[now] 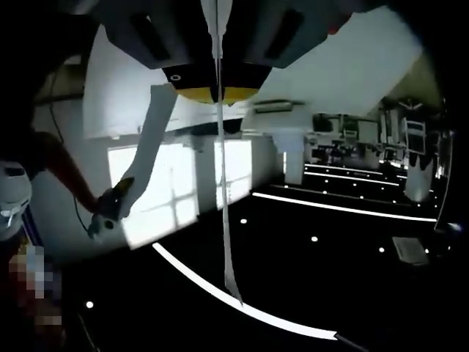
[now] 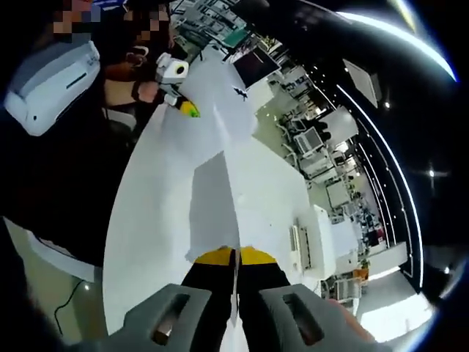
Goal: Organize the stack of printing papers by aligning and flattening the scattered papers on the table
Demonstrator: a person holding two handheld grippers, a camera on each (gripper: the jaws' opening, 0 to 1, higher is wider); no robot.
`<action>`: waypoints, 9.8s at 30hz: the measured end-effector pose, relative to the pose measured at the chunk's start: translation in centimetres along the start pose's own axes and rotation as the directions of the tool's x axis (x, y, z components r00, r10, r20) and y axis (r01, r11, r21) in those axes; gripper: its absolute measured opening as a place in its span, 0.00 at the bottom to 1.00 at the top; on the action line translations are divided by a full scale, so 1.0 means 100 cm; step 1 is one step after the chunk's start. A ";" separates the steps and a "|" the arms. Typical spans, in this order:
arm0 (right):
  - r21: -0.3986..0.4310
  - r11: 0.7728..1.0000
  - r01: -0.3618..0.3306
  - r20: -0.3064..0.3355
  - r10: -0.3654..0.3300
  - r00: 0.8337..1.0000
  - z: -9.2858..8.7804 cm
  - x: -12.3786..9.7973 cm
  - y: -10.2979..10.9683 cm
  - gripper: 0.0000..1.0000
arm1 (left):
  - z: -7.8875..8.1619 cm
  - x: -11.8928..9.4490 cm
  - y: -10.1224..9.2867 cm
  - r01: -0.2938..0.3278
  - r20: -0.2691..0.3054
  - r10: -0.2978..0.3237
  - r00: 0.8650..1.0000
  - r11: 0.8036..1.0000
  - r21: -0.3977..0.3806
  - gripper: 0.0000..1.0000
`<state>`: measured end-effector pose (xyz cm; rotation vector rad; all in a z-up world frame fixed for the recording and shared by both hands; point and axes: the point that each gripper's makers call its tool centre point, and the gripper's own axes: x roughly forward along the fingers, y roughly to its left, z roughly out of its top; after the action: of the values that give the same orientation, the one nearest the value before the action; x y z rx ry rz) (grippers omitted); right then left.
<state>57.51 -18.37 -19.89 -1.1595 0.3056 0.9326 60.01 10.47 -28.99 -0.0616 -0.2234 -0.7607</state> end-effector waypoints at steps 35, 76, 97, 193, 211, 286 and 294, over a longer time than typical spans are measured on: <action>-0.093 0.937 -0.336 -0.077 0.329 0.941 0.062 0.102 0.023 0.00 | 0.000 0.001 -0.008 0.032 -0.002 -0.032 0.999 0.999 -0.005 0.06; -0.029 0.890 -0.456 -0.105 0.451 0.886 0.091 0.132 0.027 0.00 | -0.004 0.000 -0.011 0.072 -0.009 -0.072 0.997 0.997 -0.011 0.07; -0.035 0.884 -0.467 -0.095 0.462 0.882 0.110 0.146 0.029 0.00 | -0.002 0.001 -0.015 0.090 0.006 -0.089 0.996 0.996 -0.006 0.19; -0.272 0.822 -0.500 -0.061 0.504 0.862 0.214 0.157 0.063 0.00 | -0.015 0.011 -0.028 0.128 -0.060 -0.127 0.990 0.992 0.010 0.06; -0.319 0.870 -0.377 0.098 0.426 0.900 0.232 0.138 0.034 0.13 | -0.016 0.012 -0.027 0.122 -0.057 -0.122 0.991 0.992 0.006 0.06; 0.071 0.984 -0.161 0.337 0.129 0.933 0.080 0.078 -0.026 0.58 | -0.013 0.011 -0.029 0.105 -0.045 -0.104 0.994 0.994 0.018 0.06; 0.116 0.984 -0.136 0.360 0.086 0.929 0.064 0.074 -0.019 0.62 | -0.012 0.011 -0.029 0.102 -0.045 -0.101 0.994 0.995 0.020 0.06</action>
<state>61.86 -9.48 -20.82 -0.8326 0.1409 1.1808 59.00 7.48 -30.04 -0.0125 -0.1941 -0.8601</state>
